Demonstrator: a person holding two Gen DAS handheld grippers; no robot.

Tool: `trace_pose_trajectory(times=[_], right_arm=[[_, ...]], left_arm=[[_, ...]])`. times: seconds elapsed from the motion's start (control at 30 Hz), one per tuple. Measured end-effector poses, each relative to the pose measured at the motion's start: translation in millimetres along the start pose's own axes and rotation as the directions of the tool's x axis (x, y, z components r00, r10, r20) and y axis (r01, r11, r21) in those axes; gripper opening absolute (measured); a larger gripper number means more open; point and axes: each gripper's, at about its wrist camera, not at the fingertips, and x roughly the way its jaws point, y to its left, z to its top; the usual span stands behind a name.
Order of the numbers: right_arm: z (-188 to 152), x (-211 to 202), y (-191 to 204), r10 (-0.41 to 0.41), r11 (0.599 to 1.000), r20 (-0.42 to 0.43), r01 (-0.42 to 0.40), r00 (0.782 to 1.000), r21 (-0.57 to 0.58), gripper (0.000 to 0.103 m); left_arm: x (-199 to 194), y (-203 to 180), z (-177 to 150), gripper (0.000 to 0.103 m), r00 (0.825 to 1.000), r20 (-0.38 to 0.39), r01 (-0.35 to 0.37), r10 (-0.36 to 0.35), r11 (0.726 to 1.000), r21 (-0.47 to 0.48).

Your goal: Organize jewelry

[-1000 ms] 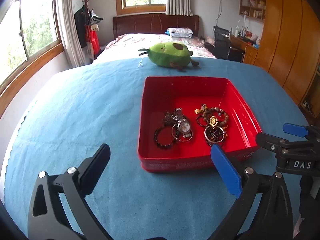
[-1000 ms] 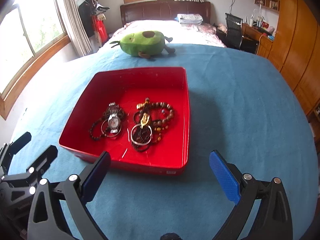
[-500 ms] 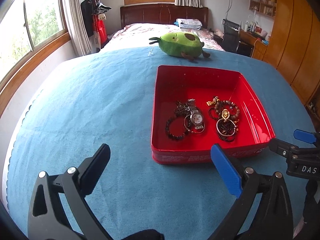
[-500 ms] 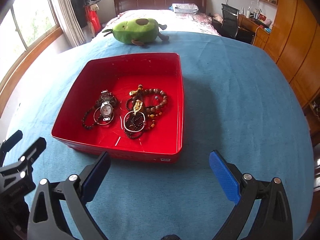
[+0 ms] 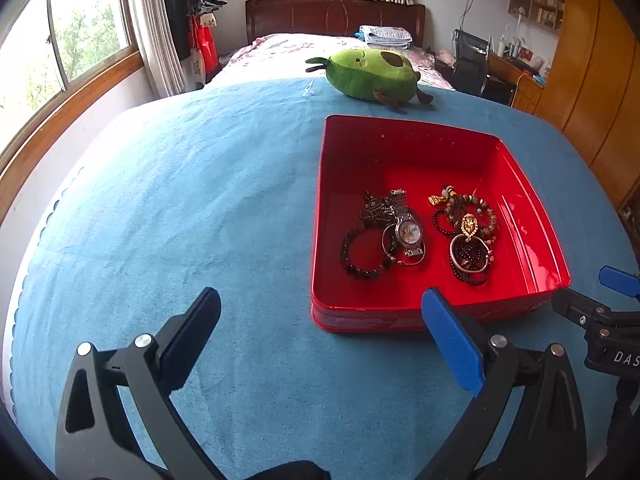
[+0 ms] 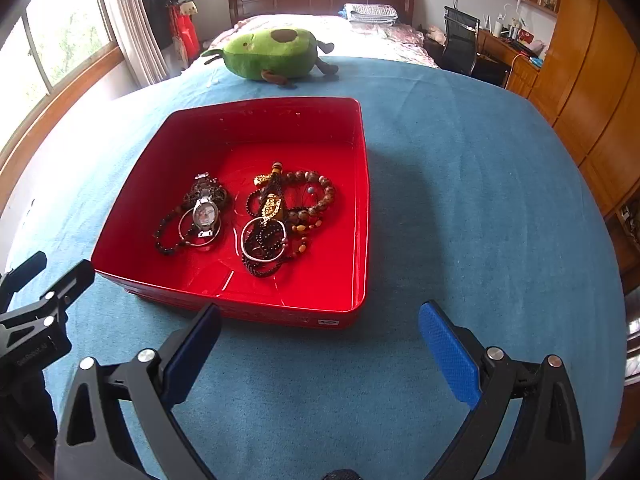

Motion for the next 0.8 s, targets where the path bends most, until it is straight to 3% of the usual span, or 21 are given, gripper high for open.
trace_pose_trajectory(times=[0.8], right_arm=[[1.1,6.1,2.8,0.002,1.000,-0.010,-0.002,1.000,-0.007,0.099]], left_arm=[[-0.6,-2.1,0.5,0.100,1.000,0.004,0.004,-0.004,1.000,0.009]])
